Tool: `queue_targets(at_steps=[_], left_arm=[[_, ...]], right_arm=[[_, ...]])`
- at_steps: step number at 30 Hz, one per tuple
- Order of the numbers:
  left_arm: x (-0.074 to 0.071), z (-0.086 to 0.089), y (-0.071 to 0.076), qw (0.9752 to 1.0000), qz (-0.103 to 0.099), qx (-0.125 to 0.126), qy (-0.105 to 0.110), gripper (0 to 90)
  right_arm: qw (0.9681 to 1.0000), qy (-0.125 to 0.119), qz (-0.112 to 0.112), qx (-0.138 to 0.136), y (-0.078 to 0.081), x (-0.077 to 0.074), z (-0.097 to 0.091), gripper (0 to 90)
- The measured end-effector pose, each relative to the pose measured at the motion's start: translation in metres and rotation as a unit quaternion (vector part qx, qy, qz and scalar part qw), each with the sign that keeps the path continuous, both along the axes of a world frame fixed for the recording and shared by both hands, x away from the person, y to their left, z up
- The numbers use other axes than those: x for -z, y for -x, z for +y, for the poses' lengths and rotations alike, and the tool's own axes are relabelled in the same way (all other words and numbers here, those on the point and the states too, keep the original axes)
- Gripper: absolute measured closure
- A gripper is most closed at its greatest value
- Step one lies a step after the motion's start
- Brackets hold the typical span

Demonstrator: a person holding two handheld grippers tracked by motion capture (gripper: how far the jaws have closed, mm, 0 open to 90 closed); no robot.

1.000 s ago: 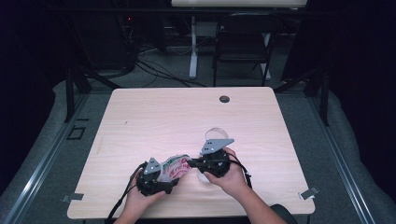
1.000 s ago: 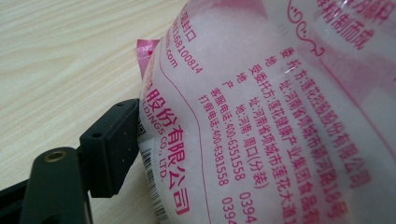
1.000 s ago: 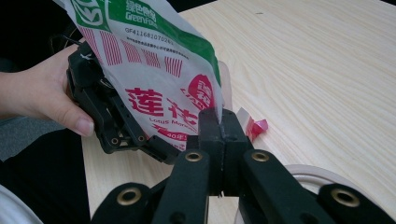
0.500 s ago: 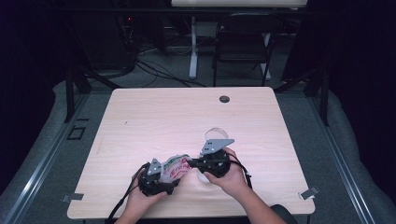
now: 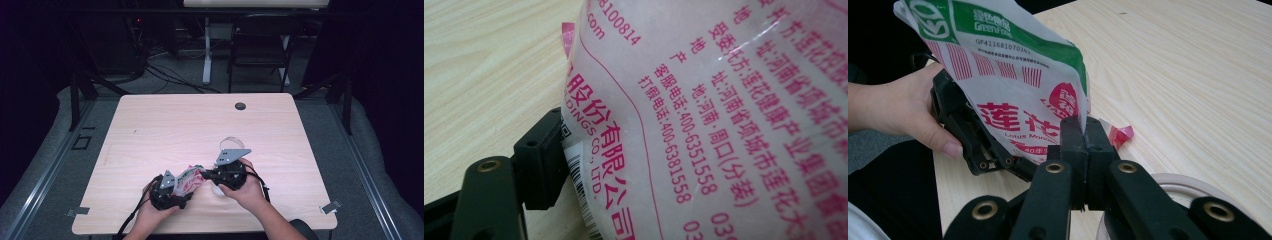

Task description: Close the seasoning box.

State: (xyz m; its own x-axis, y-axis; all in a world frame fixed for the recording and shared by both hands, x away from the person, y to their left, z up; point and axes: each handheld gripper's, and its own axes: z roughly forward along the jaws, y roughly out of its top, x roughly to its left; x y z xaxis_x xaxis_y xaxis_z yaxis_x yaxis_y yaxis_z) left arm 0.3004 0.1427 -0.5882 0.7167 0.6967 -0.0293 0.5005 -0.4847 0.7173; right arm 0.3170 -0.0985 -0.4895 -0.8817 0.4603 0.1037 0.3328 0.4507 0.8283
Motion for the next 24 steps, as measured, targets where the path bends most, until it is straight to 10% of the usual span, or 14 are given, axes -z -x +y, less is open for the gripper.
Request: queue_targets(at_steps=[24], left_arm=[[-0.0011,0.0006,0.0040,0.9994,-0.028,-0.022,-0.005,50.0]], right_arm=[[1.0000,-0.004,-0.001,-0.001,0.0009,0.0001,0.0009,89.8]])
